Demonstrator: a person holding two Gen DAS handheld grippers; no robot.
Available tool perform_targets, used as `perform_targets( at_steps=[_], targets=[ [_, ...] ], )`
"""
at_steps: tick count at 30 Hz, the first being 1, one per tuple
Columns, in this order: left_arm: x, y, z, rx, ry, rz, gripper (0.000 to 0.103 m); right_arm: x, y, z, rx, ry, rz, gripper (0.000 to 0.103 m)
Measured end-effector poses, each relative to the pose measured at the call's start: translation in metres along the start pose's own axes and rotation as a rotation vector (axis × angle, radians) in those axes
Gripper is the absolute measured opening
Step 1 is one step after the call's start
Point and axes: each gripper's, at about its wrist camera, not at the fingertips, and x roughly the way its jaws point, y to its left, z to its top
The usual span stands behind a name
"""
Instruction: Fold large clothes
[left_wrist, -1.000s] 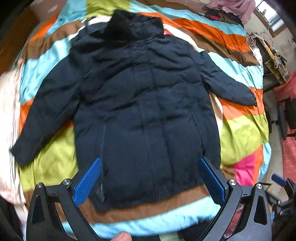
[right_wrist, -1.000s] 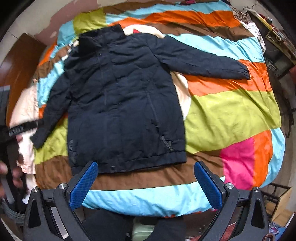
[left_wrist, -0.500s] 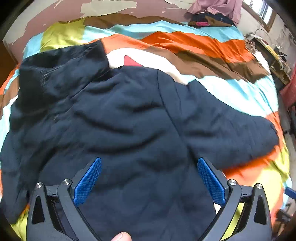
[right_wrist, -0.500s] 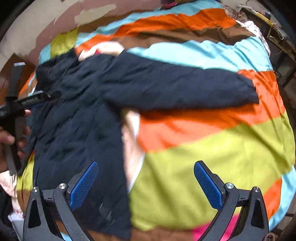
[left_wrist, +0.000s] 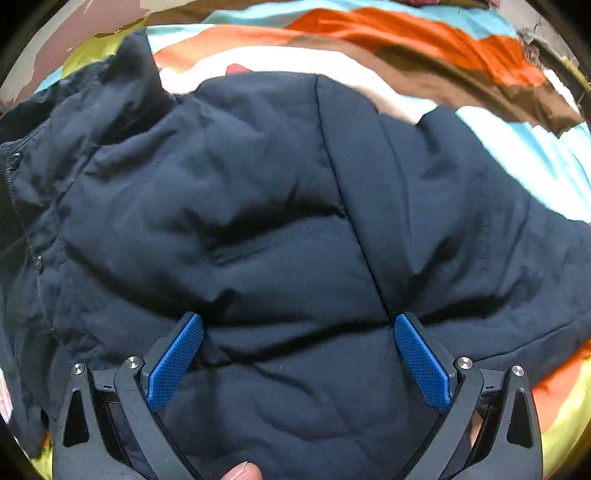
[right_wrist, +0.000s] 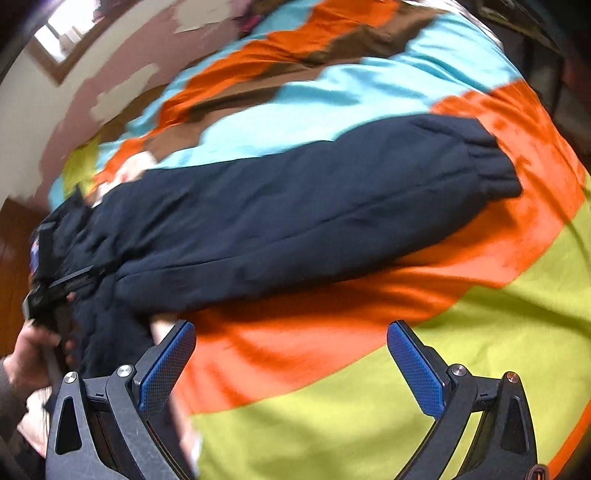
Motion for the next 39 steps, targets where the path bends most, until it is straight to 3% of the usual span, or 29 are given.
perform_targets(
  at_steps=[9,13,16,18,21,26,27,28,29,33,39],
  targets=[
    [0.021,0.013,0.005,0.012,0.007,0.005,0.102,0.018,-0.056,0.047,0.164,-0.089,0.01,0.103],
    [0.027,0.015,0.004,0.011,-0.002,0.0,0.102,0.021,-0.077,0.053,0.296,-0.156,0.092,0.103],
    [0.021,0.012,-0.005,0.011,-0.005,0.001,0.102,0.01,-0.081,0.052,0.359,-0.234,0.125,0.086],
    [0.02,0.01,-0.008,0.009,-0.007,0.002,0.102,0.01,-0.077,0.056,0.346,-0.238,0.109,0.065],
    [0.023,0.005,-0.006,0.008,-0.009,0.003,0.102,0.009,-0.064,0.064,0.303,-0.236,0.099,0.062],
    [0.02,0.007,-0.008,0.007,-0.011,0.001,0.102,0.047,-0.064,0.075,0.274,-0.097,0.087,0.061],
    [0.021,0.006,-0.008,0.008,-0.011,0.001,0.102,0.046,-0.064,0.077,0.282,-0.106,0.083,0.054],
    [0.021,0.006,-0.008,0.009,-0.01,-0.001,0.102,0.04,-0.063,0.082,0.291,-0.125,0.085,0.027],
    [0.021,0.008,-0.008,0.009,-0.01,-0.002,0.102,0.035,-0.06,0.084,0.286,-0.14,0.1,0.013],
    [0.022,0.008,-0.007,0.006,-0.012,0.006,0.102,-0.003,-0.021,0.094,0.185,-0.231,0.138,0.01],
    [0.023,0.003,-0.009,0.008,-0.018,0.019,0.102,-0.066,0.052,0.112,0.061,-0.343,0.3,0.009]
  ],
)
